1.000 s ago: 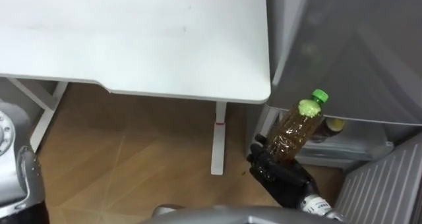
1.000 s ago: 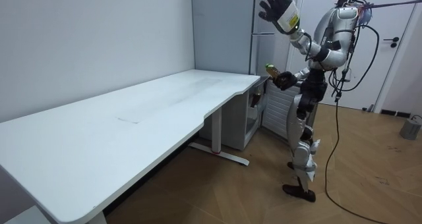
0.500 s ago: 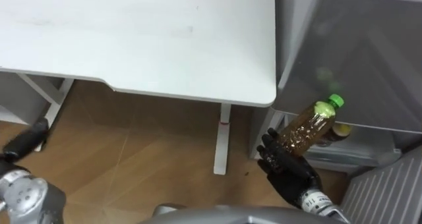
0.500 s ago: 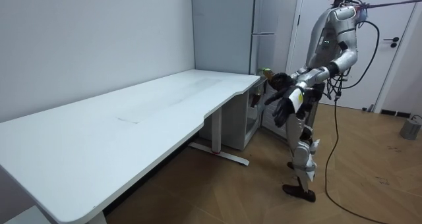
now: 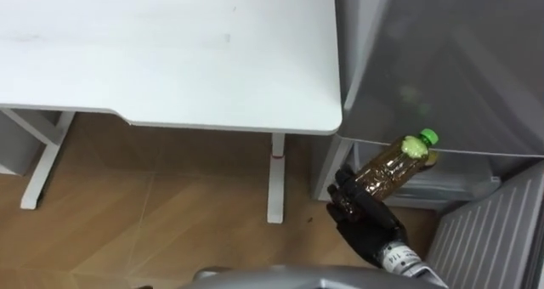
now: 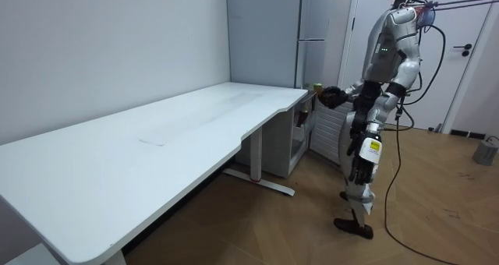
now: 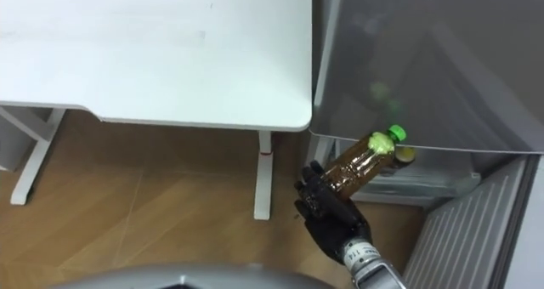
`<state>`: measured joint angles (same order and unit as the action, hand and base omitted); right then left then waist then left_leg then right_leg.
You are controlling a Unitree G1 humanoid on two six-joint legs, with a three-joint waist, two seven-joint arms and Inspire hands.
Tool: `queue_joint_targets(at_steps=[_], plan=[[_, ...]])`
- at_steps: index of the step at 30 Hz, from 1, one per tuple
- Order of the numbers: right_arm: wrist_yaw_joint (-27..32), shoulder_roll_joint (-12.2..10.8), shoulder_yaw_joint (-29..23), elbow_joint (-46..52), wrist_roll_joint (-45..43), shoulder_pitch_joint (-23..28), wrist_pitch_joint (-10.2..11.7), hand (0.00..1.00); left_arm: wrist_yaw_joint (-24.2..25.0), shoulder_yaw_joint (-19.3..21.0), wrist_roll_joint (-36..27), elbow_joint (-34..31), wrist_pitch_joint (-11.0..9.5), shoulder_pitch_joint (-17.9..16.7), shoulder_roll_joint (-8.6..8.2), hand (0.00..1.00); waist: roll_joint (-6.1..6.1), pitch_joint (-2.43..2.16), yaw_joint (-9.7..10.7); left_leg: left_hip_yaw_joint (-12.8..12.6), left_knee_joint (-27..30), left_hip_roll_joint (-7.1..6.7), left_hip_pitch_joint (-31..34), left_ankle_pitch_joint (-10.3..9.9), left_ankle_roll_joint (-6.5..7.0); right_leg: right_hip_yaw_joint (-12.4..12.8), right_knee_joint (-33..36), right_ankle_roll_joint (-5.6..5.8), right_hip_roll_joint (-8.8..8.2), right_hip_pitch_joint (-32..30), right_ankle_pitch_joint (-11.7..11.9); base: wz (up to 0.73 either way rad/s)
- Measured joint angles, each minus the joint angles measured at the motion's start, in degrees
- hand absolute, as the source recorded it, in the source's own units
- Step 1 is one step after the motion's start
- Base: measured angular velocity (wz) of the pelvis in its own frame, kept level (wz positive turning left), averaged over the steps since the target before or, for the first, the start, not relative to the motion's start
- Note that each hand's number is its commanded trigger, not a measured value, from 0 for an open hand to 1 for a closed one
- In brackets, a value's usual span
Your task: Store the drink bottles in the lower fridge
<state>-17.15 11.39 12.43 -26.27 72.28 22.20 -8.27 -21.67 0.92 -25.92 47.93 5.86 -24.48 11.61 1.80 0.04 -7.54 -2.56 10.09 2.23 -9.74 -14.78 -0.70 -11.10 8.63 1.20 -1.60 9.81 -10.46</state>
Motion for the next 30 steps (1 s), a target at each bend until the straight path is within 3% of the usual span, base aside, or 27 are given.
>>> queue_joint_targets(at_steps=[8, 19, 21, 23, 27, 30], plan=[[-0.18, -0.14, 2.96, -7.11, 2.45, -2.94, -0.01, 1.00, 5.30, -5.97, 10.60, 0.50, 2.78, 0.83, -1.85, 0.00, 0.17, 0.02, 1.68, 0.01, 0.52, 0.00, 1.31, 0.00, -0.01, -0.29, 0.06, 0.00, 0.01, -0.85, 0.00, 0.02], [-0.64, 0.06, 3.24, -13.83, 8.81, -4.95, -0.05, 1.00, 11.00, -7.92, 13.26, 2.70, 4.15, 5.12, -1.89, 0.00, 1.01, -0.02, 2.59, -0.05, 2.97, 0.07, 5.94, -0.01, -0.01, -1.30, 2.45, -0.01, -0.48, -5.07, 0.00, 0.04], [-0.64, 0.05, 3.38, -13.85, 8.81, -5.64, -0.05, 1.00, 11.18, -8.16, 13.23, 2.71, 4.18, 5.77, -1.94, 0.00, 1.33, -0.23, 2.57, -0.03, 3.77, 0.07, 7.47, -0.01, 0.00, -1.33, 3.30, -0.03, -0.62, -6.54, -0.01, 0.00], [-0.80, -0.04, 3.91, -16.91, 8.79, -8.50, -0.08, 1.00, 11.16, -8.11, 13.13, 2.73, 4.17, 7.24, -1.79, 0.00, 1.56, 0.41, 2.62, -0.02, 4.94, 0.00, 9.17, 0.00, 0.02, -1.34, 4.64, -0.25, -0.89, -8.22, -0.18, 0.00], [-0.97, -0.37, 4.01, -20.38, 8.82, -12.99, -0.08, 1.00, 11.16, -8.11, 12.94, 2.76, 4.00, 9.91, -1.70, 0.00, 1.91, 0.63, 2.55, 0.01, 7.82, -0.22, 14.38, 0.06, 0.11, -1.59, 8.18, -0.53, -1.69, -13.46, -1.05, 0.07], [-1.19, -0.69, 4.83, -24.05, 8.70, -17.14, 0.02, 1.00, 11.20, -8.78, 13.03, 5.08, 2.50, 12.74, -1.47, 0.00, 1.80, 0.95, 2.49, -0.09, 11.74, -0.67, 18.99, 0.07, 0.13, -1.91, 13.34, -0.81, -2.99, -18.53, -2.85, 0.14]])
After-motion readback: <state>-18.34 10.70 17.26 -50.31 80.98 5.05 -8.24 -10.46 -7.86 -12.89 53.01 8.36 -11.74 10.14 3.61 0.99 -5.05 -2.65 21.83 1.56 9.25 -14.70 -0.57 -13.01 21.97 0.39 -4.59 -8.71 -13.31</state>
